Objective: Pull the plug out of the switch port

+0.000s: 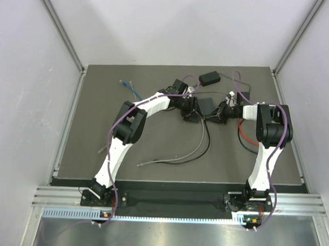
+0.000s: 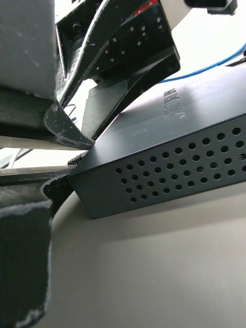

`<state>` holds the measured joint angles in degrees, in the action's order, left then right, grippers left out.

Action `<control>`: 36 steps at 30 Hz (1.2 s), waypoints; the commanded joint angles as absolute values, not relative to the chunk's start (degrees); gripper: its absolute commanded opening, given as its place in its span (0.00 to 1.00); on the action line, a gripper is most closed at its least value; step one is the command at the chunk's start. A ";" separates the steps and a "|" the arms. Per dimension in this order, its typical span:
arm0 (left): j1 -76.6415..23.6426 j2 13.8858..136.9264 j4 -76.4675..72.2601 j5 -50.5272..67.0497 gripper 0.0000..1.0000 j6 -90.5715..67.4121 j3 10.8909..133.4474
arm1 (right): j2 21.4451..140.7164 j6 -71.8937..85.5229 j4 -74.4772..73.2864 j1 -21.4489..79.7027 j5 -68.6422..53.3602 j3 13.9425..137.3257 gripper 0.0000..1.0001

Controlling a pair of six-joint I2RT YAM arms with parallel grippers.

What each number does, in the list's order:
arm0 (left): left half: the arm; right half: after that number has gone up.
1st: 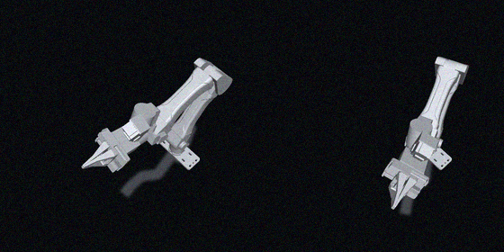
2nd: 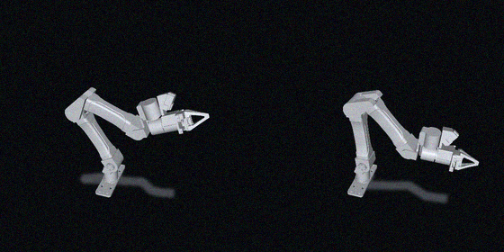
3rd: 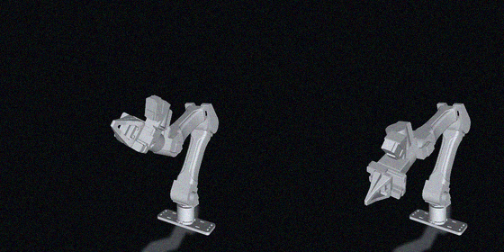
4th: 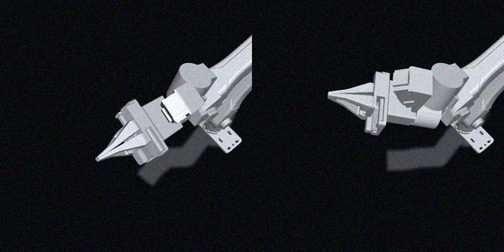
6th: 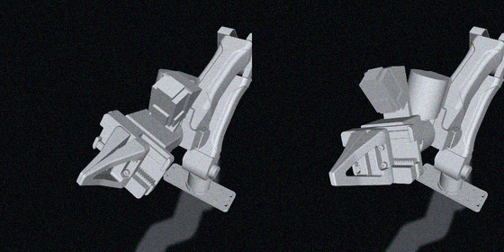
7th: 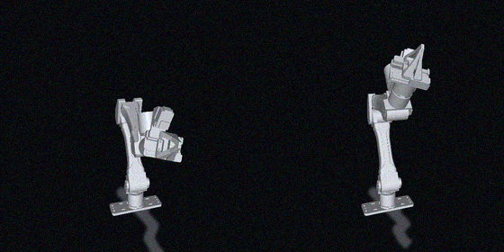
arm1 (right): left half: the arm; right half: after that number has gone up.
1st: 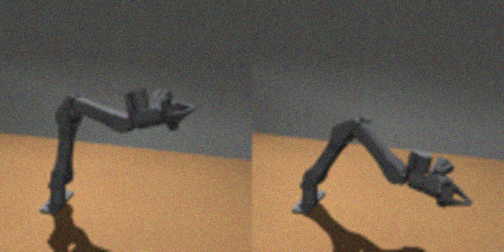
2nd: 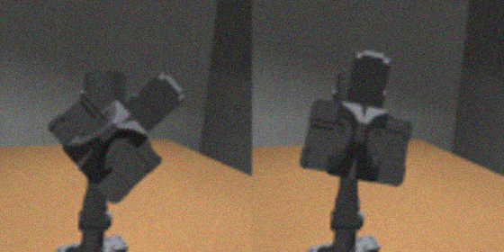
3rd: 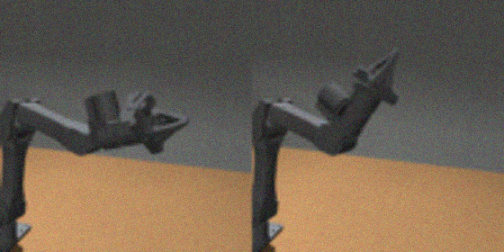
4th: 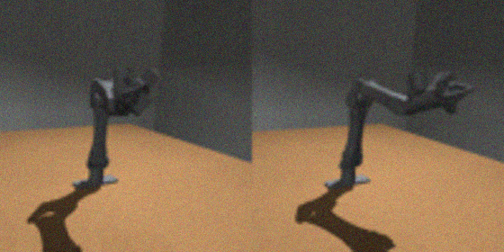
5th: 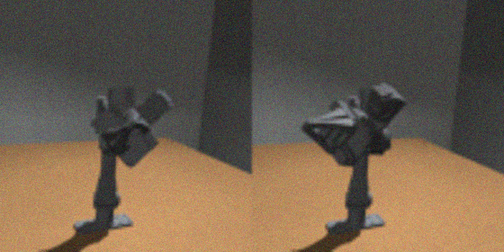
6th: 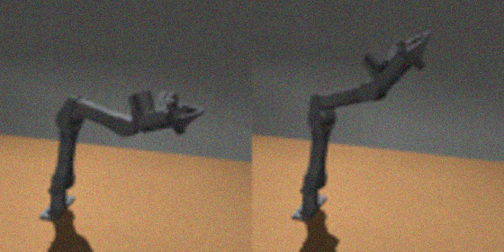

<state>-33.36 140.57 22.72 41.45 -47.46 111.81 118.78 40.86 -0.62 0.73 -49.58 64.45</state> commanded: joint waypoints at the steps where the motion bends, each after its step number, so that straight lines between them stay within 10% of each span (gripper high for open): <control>1: -31.82 144.31 24.26 35.16 0.52 -46.05 113.46 | 121.55 32.09 -15.45 0.79 -49.22 67.50 0.00; 20: -34.01 152.14 20.22 39.99 0.52 -53.34 125.76 | 98.28 25.85 -20.46 -5.18 -39.31 56.60 0.00; 36: -32.61 120.00 6.79 48.85 0.70 -46.07 101.10 | 82.18 30.22 -31.21 -3.61 -43.23 64.24 0.00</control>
